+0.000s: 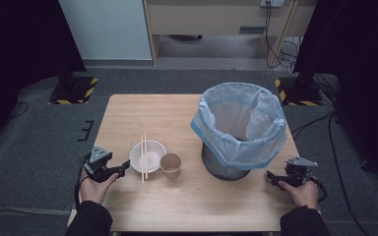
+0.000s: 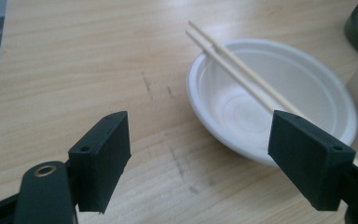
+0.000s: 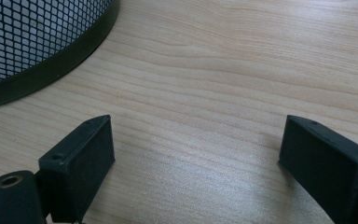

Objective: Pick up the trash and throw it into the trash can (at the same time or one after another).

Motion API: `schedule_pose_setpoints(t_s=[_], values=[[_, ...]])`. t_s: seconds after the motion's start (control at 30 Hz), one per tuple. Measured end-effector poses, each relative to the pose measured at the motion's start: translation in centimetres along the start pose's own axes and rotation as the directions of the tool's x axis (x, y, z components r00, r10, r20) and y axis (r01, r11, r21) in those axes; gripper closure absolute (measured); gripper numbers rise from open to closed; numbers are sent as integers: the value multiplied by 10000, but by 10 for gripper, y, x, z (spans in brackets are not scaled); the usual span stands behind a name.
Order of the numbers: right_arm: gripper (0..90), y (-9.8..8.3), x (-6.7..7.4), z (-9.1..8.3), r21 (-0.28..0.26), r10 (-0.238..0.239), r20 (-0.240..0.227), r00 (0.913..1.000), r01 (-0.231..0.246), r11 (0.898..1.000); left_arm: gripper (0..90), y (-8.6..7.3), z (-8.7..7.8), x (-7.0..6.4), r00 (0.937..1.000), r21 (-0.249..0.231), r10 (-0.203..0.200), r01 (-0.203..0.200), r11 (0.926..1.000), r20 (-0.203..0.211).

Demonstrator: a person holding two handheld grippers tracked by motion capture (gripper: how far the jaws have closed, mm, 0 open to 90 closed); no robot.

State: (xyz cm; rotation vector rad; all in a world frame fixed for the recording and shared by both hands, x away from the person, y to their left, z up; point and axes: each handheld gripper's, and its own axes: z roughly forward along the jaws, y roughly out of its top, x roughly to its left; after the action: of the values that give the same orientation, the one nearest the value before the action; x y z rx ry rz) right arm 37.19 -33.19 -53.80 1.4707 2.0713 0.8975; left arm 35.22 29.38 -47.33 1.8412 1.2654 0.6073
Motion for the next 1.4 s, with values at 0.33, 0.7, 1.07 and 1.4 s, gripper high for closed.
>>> schedule_pose_setpoints(t_s=[0.33,0.7,1.07,1.4], values=[[100,0,0,0,9,-27,22,10000,27,10000,302,22,-8,-9,9999,-1065,-84,71,9943,-121],[99,0,0,0,17,-32,4,10000,32,10000,360,34,18,-20,10000,-992,18,-26,9951,-87],[99,1,2,1,10,-60,-23,10000,60,10000,428,17,37,-21,10000,8,87,-87,10000,-37],[99,1,3,1,3,-97,-7,10000,97,10000,465,14,45,-27,9997,256,42,-49,9997,250]])
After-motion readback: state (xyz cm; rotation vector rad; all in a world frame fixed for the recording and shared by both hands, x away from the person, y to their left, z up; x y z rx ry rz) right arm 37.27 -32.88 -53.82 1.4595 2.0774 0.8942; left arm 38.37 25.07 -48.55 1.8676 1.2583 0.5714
